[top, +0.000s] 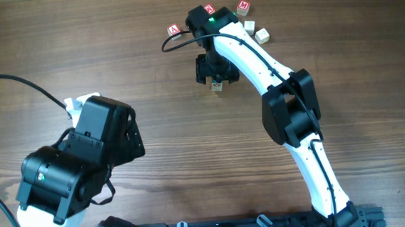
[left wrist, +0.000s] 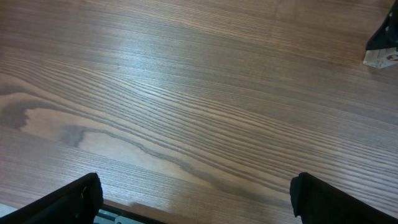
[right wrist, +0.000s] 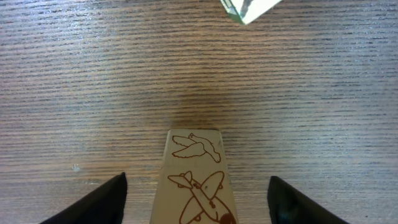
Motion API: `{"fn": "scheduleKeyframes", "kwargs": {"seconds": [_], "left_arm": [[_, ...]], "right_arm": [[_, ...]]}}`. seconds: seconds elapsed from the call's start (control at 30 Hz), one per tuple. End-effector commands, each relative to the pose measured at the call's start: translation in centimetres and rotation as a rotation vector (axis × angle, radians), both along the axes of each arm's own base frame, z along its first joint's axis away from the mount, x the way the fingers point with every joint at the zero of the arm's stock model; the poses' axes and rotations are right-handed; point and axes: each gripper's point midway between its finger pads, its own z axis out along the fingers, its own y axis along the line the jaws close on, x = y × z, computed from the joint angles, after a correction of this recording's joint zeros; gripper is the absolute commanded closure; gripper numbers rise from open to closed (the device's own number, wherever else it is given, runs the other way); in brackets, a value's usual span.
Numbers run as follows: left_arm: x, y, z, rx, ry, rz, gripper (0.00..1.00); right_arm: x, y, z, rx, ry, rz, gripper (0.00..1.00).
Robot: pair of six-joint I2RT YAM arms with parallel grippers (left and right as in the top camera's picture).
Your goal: Form a tower
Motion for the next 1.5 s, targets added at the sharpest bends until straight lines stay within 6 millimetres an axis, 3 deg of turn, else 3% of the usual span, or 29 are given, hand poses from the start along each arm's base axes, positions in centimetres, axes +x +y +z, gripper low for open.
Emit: {"fn": "scheduleKeyframes", "kwargs": {"seconds": [0.0, 0.2, 0.4, 1.07, 1.23, 1.3, 1.47], "left_arm": [[0.01, 0.20, 0.13, 0.007, -0.008, 0.001, 0.00], [0.02, 0.19, 0.13, 0.007, -0.008, 0.002, 0.00], [0.02, 0.19, 0.13, 0.007, -0.008, 0.002, 0.00], [0.02, 0.19, 0.13, 0.007, -0.008, 0.001, 0.00], [0.02, 0.19, 0.13, 0.007, -0.008, 0.001, 0.00], [0.02, 0.19, 0.13, 0.007, -0.008, 0.002, 0.00], [0.02, 0.19, 0.13, 0.007, -0.008, 0.001, 0.00]], "right_arm": [[0.19, -0.38, -0.74, -0.022, 0.001, -0.003, 0.40], [0.25, -0.34, -0.74, -0.020, -0.002, -0.004, 0.53], [0.28, -0.33, -0.75, -0.020, -0.003, -0.010, 0.60], [0.43, -0.24, -0.76, -0.016, -0.009, -0.010, 0.69], [0.44, -0.23, -0.76, -0.016, -0.010, -0.010, 0.62], [0.45, -0.23, -0.76, -0.016, -0.010, -0.010, 0.51], [0.47, -0.22, -0.76, -0.015, -0.011, -0.010, 0.40]]}}
